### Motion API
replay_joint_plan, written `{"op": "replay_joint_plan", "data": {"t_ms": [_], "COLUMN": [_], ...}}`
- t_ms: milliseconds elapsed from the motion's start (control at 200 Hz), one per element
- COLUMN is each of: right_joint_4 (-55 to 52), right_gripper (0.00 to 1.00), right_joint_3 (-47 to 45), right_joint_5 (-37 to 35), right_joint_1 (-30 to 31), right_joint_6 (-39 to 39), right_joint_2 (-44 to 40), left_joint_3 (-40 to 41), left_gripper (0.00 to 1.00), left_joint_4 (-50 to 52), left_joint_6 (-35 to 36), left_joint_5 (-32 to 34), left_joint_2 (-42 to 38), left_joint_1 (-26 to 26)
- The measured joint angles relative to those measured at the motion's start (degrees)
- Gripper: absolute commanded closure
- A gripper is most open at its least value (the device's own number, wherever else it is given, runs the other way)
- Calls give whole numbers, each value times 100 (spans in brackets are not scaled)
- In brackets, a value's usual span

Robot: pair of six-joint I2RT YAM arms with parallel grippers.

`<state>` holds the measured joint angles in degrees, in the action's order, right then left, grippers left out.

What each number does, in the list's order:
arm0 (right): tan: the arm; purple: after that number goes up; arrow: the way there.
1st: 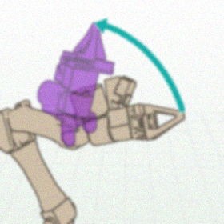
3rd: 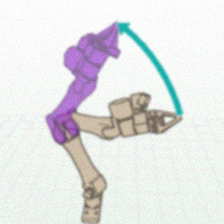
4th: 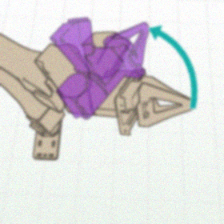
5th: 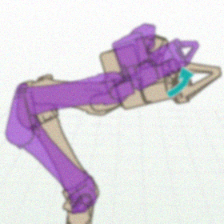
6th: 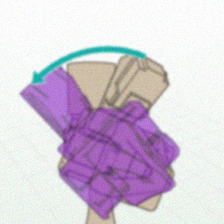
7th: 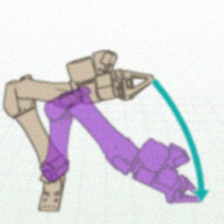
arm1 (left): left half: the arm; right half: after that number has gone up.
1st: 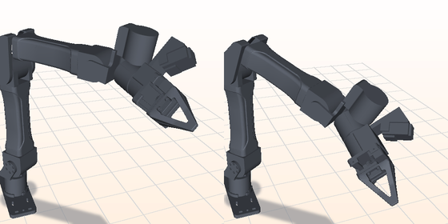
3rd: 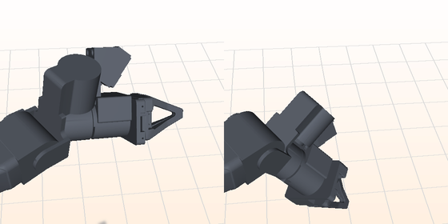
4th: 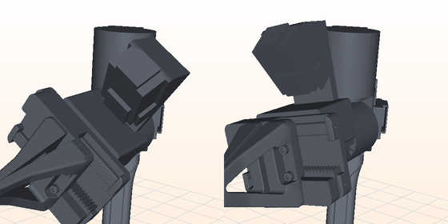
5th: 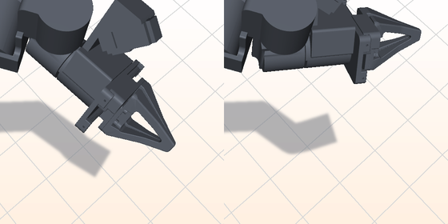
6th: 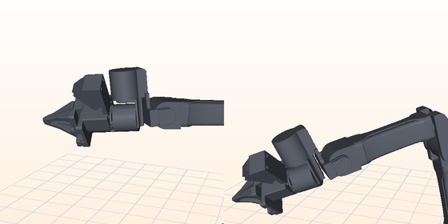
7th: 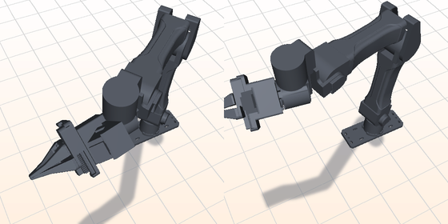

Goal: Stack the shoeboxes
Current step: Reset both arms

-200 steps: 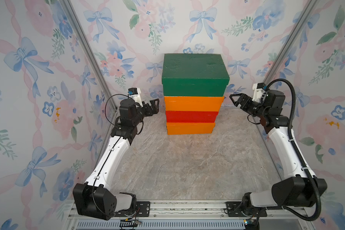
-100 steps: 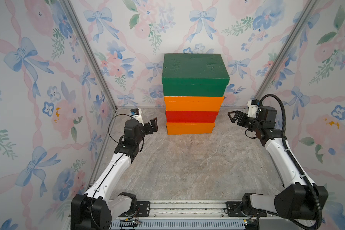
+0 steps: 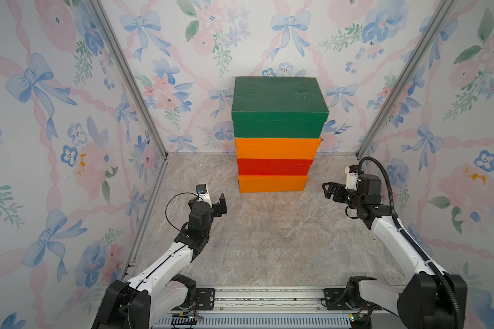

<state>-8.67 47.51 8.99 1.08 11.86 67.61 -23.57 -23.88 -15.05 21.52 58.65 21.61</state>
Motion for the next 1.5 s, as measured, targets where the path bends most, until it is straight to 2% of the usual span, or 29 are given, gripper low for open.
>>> {"op": "replay_joint_plan", "data": {"t_ms": [345,625,1115,1500], "right_joint_4": [492,901,957,981], "right_gripper": [3,3,3,3], "right_joint_3": [-1108,-1681,-2267,-2332], "right_joint_5": [-1403,-2087,-2704,-3025], "right_joint_1": [402,439,463,476], "right_joint_6": [-535,-551,-391,-424], "right_joint_2": [-184,-254,-767,-717], "left_joint_3": [544,702,1368,1620], "left_gripper": [2,2,2,2], "left_joint_4": [-291,-352,-435,-433], "left_joint_6": [225,439,704,691], "left_joint_5": [940,1460,2216,2328], "left_joint_2": [0,-240,-658,-579], "left_joint_1": [166,304,625,651]}}
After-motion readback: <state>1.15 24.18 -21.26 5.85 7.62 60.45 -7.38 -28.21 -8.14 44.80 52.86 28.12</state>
